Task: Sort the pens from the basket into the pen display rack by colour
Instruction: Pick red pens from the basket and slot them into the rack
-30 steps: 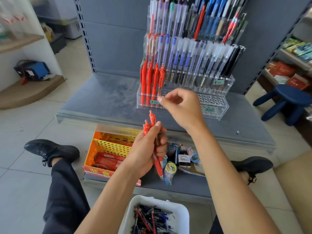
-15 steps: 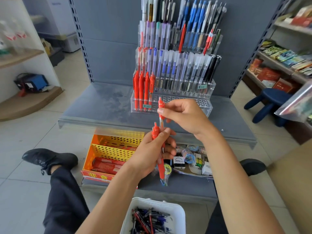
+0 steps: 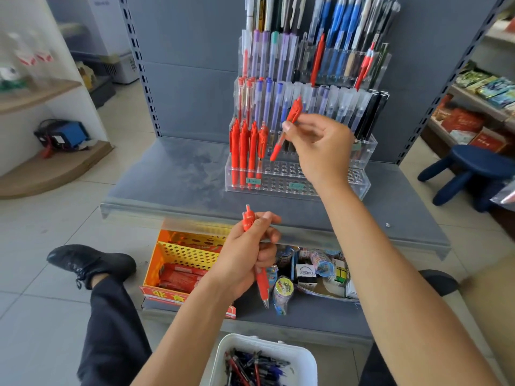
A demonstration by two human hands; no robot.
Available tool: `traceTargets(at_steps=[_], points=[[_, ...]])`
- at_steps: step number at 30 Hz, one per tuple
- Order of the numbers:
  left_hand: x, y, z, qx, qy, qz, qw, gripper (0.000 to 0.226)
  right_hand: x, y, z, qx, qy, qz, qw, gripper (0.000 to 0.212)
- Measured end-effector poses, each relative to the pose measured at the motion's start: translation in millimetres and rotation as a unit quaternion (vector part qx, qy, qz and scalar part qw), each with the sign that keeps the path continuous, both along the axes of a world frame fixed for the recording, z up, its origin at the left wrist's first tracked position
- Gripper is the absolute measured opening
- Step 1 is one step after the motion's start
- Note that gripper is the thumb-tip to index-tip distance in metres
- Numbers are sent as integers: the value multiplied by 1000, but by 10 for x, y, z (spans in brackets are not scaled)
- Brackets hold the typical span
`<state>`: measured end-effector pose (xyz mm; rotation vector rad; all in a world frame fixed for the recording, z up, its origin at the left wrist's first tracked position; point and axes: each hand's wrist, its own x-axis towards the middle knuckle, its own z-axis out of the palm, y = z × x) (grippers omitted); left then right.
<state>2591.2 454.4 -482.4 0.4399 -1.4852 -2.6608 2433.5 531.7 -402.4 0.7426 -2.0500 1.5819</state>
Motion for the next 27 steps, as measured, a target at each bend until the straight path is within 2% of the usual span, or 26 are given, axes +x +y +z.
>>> traceTargets(at_steps=[8,16,23,27], points=[[-78,-150,-124,6,1,-11,1000,21,-228,-191,-217,38,-10,-19,999,25],[-96,-170,-207,16,-2,-12,1000,21,-216,-198,-163,-27,27,-34,999,15],[-102,-143,-216,21,-2,-25,999,21,-311,-262,-420,105,-45,7,993,17],[-87,-147,-217,17,-7,-22,1000,18,-313,-256,-437,133,-79,6,988,17]])
